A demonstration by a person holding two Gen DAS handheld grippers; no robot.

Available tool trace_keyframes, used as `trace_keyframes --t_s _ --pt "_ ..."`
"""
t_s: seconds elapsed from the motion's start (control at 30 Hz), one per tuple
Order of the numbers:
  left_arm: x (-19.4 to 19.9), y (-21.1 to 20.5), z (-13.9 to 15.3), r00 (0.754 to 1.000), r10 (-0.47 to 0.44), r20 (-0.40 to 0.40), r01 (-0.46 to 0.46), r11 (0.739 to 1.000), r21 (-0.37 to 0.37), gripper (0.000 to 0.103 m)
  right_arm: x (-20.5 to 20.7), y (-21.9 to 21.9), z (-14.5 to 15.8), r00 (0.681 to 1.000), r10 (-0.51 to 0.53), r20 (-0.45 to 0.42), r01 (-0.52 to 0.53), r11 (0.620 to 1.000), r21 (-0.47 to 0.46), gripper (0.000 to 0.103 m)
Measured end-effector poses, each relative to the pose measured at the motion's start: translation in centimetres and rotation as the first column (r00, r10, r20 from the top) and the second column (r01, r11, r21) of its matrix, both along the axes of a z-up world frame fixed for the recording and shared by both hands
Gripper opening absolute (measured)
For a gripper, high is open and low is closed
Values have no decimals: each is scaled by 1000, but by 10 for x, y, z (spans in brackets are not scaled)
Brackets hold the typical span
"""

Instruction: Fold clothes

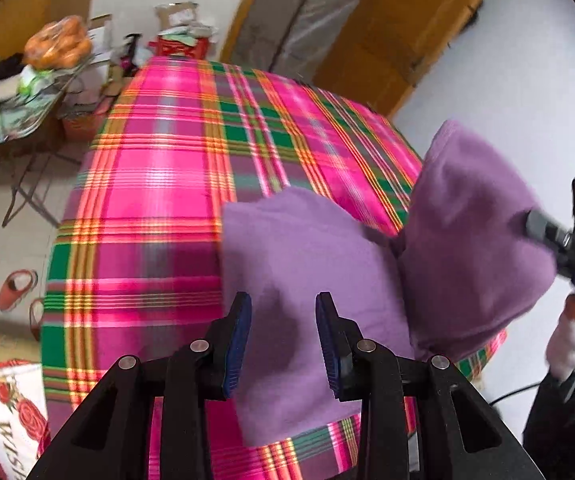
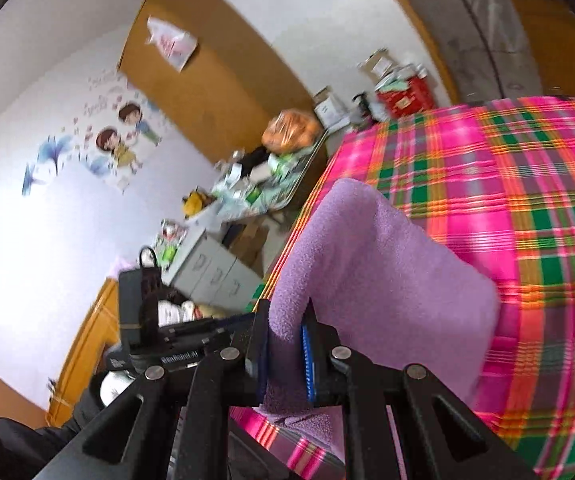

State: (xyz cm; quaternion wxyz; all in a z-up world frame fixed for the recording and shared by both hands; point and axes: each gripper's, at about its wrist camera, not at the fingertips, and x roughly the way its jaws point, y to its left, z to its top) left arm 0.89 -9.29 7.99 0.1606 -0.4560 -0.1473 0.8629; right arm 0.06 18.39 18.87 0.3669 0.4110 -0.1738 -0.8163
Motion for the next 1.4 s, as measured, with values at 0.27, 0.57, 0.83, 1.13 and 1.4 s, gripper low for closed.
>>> trace_keyframes --t_s 0.27,0.57,0.83,1.13,1.4 --pt "9 -41 -2 996 85 13 -85 994 62 36 -25 -88 -68 980 122 155 -142 982 125 21" --pt "13 -53 -22 995 65 74 -71 994 81 38 -9 -77 -87 974 162 159 -171 984 45 30" --pt "5 -12 -34 990 -97 102 85 989 121 41 -4 2 -98 986 -36 164 34 999 13 30" --pt "-22 21 -70 960 -126 250 108 991 85 29 -3 49 -108 975 -118 189 126 992 -31 30" --pt "-6 10 -56 980 -67 188 49 994 103 11 -2 57 -109 977 -104 184 116 992 -57 30"
